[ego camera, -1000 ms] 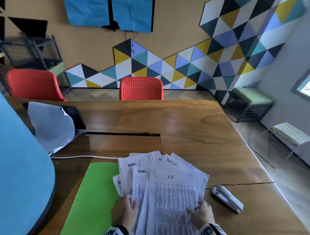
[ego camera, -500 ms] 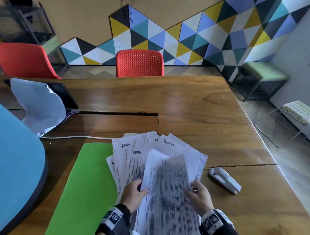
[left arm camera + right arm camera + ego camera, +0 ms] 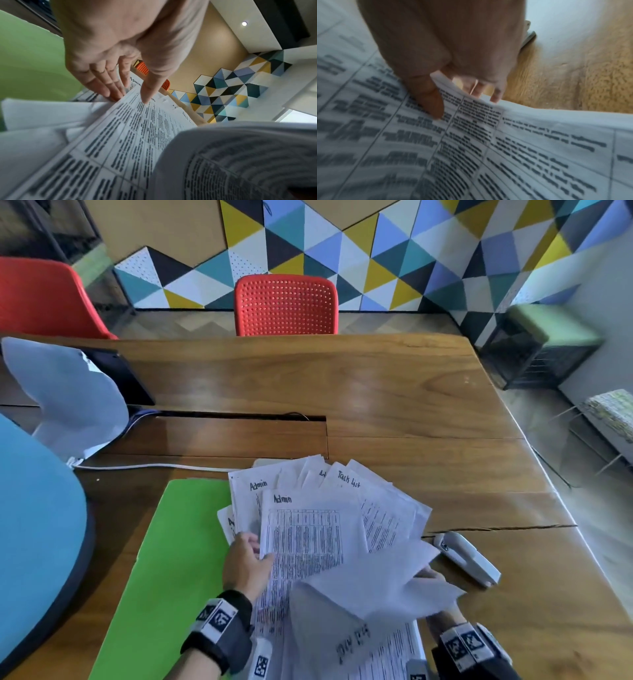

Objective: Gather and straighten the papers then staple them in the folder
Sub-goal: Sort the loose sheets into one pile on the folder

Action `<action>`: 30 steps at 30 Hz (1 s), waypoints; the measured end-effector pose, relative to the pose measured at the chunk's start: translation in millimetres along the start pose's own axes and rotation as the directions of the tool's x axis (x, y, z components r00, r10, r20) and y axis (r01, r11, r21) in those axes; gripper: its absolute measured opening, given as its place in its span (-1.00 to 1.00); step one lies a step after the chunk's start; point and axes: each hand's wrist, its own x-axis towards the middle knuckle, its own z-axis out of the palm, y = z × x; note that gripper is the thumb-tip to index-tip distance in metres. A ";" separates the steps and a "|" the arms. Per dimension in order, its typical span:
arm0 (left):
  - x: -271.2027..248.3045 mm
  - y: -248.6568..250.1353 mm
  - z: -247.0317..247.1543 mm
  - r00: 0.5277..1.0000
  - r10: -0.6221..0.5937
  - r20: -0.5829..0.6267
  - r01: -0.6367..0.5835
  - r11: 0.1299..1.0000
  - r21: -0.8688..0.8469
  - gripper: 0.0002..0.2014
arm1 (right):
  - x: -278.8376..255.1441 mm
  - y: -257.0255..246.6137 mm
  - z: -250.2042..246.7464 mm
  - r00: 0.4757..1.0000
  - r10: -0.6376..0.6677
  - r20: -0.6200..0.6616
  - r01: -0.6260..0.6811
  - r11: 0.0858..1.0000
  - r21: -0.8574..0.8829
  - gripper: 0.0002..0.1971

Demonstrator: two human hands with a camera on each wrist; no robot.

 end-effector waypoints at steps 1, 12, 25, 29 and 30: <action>0.4 0.0 1.5 1.000 0.009 0.004 -0.010 1.000 0.021 -0.70 | -0.1 -3.0 0.8 0.999 -0.039 0.002 0.039 0.999 -0.002 -0.71; -34.1 24.7 1.0 0.891 0.087 0.446 0.041 0.962 -0.270 0.26 | -3.3 -9.0 13.3 0.985 -0.155 -0.074 0.150 0.987 -0.063 -0.75; -23.7 43.8 12.4 0.872 0.259 0.416 -0.191 0.961 -0.199 -0.40 | -1.1 -5.9 -20.7 0.996 0.045 0.081 -0.063 0.967 0.247 -0.31; 4.4 34.1 19.5 0.990 0.061 0.129 -0.056 0.998 -0.039 -0.48 | -3.1 -2.9 -12.4 1.000 -0.001 0.026 -0.005 0.975 0.222 -0.76; 10.9 32.4 22.5 0.991 0.073 0.113 -0.076 0.997 0.021 -0.56 | -3.9 -3.1 -10.0 0.999 -0.005 0.042 -0.005 0.970 0.244 -0.87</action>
